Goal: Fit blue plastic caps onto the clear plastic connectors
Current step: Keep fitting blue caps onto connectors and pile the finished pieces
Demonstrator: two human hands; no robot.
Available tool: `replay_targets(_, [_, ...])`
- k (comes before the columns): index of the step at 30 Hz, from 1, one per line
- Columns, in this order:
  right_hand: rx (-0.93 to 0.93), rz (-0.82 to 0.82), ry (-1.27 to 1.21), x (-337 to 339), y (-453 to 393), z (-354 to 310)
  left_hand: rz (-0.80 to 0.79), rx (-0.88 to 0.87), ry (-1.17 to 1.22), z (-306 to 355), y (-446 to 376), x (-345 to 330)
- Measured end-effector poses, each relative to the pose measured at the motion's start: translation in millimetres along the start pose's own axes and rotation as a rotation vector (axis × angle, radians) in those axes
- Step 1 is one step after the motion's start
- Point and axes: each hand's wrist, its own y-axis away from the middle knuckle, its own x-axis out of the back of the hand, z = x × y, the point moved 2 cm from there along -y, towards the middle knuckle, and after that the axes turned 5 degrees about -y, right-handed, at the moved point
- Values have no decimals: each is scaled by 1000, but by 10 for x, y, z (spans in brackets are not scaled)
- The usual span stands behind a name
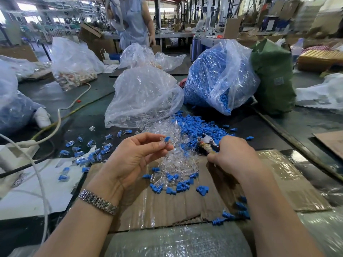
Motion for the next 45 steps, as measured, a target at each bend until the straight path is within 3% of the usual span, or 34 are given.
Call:
replay_targets(3, [39, 43, -83, 43, 5, -24, 23, -23, -6, -3, -15, 20])
replay_targets(6, [110, 6, -344, 110, 14, -40, 36, -50, -14, -2, -23, 47])
replay_targets(8, [155, -142, -586, 118, 52, -67, 48, -72, -34, 3, -26, 61])
replay_targets(11, [199, -506, -869, 82, 152, -158, 52, -85, -9, 24, -27, 68])
replay_targets(13, [234, -676, -924, 55, 230, -236, 58, -94, -14, 32, -26, 67])
replay_targets(16, [286, -744, -902, 17, 322, -335, 54, -114, -44, 26, -31, 44])
replay_targets(27, [306, -663, -839, -42, 372, -437, 111, -232, -393, -32, -49, 46])
replay_targets(32, [305, -571, -769, -93, 367, -491, 159, -265, -423, -3, -20, 36])
replay_targets(39, [292, -676, -875, -40, 330, -396, 184, -315, -480, 76, 31, 62])
replay_targets(41, [291, -606, -910, 39, 282, -303, 320, -383, -567, 142, 53, 157])
replay_targets(43, [253, -396, -885, 109, 200, -194, 598, -420, -827, 208, 96, 296])
replay_targets(45, [185, -133, -708, 138, 105, -102, 851, -377, -1138, 258, 145, 373])
